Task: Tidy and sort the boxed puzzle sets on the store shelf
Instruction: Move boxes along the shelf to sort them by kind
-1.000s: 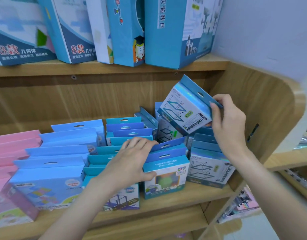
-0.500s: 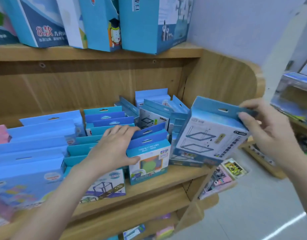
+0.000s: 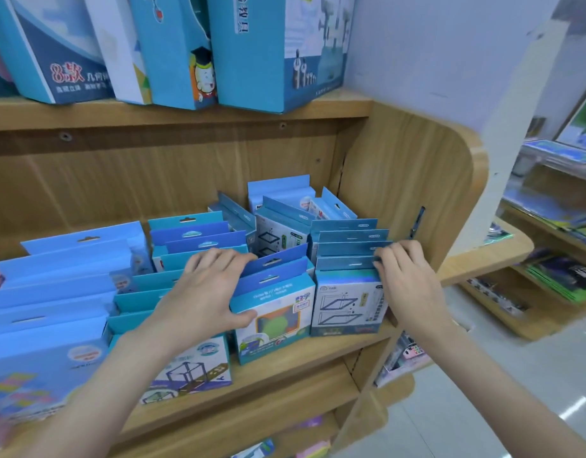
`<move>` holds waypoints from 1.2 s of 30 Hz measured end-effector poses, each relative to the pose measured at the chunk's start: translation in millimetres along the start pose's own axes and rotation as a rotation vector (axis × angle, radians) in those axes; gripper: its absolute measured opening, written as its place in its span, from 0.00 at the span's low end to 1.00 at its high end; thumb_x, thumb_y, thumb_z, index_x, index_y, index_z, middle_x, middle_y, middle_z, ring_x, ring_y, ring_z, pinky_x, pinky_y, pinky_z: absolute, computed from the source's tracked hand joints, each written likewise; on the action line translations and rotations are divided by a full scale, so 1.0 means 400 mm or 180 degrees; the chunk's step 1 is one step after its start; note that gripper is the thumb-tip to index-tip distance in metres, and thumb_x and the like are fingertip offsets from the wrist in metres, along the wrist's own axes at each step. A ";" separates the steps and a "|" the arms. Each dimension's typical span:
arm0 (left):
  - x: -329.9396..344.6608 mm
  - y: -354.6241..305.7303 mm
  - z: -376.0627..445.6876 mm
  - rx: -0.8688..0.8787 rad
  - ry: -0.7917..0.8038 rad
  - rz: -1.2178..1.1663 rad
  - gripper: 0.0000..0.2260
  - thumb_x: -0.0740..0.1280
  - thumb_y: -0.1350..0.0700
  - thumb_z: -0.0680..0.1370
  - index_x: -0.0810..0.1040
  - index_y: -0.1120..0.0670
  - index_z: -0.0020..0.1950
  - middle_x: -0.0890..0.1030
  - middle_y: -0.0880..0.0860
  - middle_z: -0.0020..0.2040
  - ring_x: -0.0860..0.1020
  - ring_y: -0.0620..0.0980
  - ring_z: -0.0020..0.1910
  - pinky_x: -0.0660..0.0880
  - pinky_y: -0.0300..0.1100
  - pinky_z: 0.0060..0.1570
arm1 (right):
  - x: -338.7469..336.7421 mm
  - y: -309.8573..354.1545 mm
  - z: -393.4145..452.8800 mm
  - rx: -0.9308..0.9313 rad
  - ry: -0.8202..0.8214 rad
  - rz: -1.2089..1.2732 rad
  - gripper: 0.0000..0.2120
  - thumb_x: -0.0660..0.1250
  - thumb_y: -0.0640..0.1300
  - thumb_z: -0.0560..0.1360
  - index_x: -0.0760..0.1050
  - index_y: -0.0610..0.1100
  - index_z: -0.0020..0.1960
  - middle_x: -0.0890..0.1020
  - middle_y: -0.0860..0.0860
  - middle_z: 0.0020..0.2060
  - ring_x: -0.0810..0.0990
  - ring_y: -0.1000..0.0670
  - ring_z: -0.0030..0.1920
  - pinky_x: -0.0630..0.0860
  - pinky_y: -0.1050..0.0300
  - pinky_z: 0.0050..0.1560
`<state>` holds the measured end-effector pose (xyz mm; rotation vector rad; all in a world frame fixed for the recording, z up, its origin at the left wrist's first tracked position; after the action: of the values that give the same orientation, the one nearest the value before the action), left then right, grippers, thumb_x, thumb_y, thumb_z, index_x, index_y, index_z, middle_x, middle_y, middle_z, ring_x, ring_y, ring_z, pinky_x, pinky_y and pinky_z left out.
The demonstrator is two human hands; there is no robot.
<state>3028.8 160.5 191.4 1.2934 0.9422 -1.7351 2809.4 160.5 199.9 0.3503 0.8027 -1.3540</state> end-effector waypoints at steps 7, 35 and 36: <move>-0.032 -0.037 0.014 -0.0032 -0.0189 -0.0040 0.47 0.45 0.26 0.59 0.56 0.49 0.73 0.64 0.44 0.67 0.57 0.45 0.67 0.45 0.43 0.69 | 0.002 -0.011 -0.007 -0.0071 0.0143 0.0224 0.07 0.66 0.38 0.73 0.70 0.42 0.49 0.79 0.46 0.41 0.75 0.45 0.41 0.75 0.52 0.38; 0.017 -0.137 0.102 0.0090 -0.0219 -0.0065 0.31 0.55 0.32 0.71 0.64 0.46 0.70 0.65 0.42 0.66 0.60 0.45 0.67 0.46 0.40 0.66 | 0.181 -0.024 0.335 0.0567 0.1635 0.1537 0.08 0.65 0.42 0.75 0.77 0.42 0.53 0.77 0.44 0.53 0.74 0.47 0.51 0.70 0.57 0.49; 0.012 -0.137 0.106 0.0092 -0.0285 -0.0135 0.32 0.54 0.31 0.70 0.65 0.46 0.69 0.67 0.42 0.65 0.61 0.45 0.66 0.47 0.40 0.65 | 0.207 -0.024 0.332 0.0556 0.1901 0.1469 0.07 0.65 0.40 0.75 0.77 0.42 0.52 0.77 0.44 0.54 0.74 0.48 0.49 0.71 0.58 0.48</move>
<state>2961.6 146.1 202.4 1.2114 0.9020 -1.8299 2841.8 11.4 237.1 1.0444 1.0125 -0.8835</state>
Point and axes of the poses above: each hand's wrist, its own z-axis towards the middle knuckle, its own x-axis out of the palm, y = z × x, the point moved 10 cm from there along z, towards the middle knuckle
